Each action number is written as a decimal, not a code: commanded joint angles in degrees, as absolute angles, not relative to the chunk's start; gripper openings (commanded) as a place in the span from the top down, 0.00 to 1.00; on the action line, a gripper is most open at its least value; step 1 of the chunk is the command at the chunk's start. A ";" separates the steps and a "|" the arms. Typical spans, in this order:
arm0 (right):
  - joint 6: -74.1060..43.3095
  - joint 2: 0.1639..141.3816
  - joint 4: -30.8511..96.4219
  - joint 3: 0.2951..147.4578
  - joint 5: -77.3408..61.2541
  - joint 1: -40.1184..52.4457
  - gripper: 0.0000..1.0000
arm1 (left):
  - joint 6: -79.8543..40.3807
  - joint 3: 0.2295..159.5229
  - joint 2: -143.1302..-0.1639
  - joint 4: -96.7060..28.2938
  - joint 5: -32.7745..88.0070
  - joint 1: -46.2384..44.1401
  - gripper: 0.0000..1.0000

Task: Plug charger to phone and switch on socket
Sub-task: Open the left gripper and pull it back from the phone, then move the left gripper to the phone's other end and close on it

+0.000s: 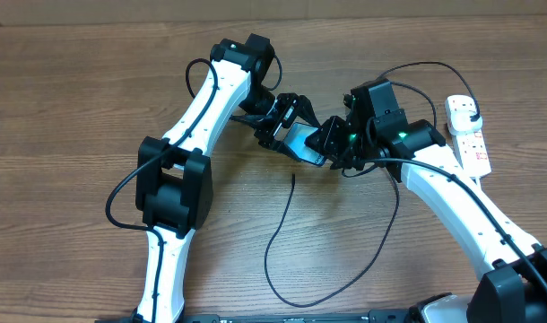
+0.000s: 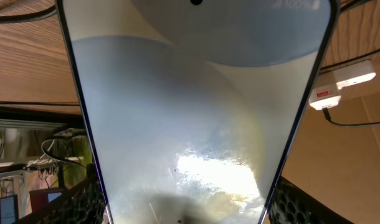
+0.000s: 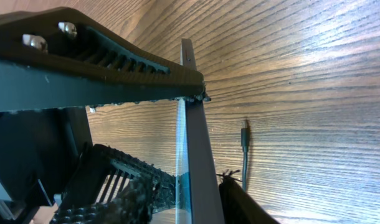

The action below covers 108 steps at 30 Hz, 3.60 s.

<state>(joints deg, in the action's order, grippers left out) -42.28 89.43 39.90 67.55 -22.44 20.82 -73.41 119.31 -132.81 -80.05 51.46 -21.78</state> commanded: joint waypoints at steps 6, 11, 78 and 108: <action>-42.24 89.60 39.72 68.64 -21.82 20.95 0.73 | -74.32 120.92 -132.94 -79.64 53.67 -22.59 0.96; -42.24 89.60 39.97 68.64 -21.02 20.95 0.80 | -74.28 120.92 -132.94 -79.64 54.06 -22.63 0.96; -62.13 89.58 25.61 68.66 -36.58 11.81 0.96 | -58.94 120.92 -122.76 -65.21 45.87 -8.69 0.00; -107.20 89.58 4.32 68.66 -36.60 11.88 0.96 | -76.58 120.92 -121.47 -47.92 44.25 -13.65 0.00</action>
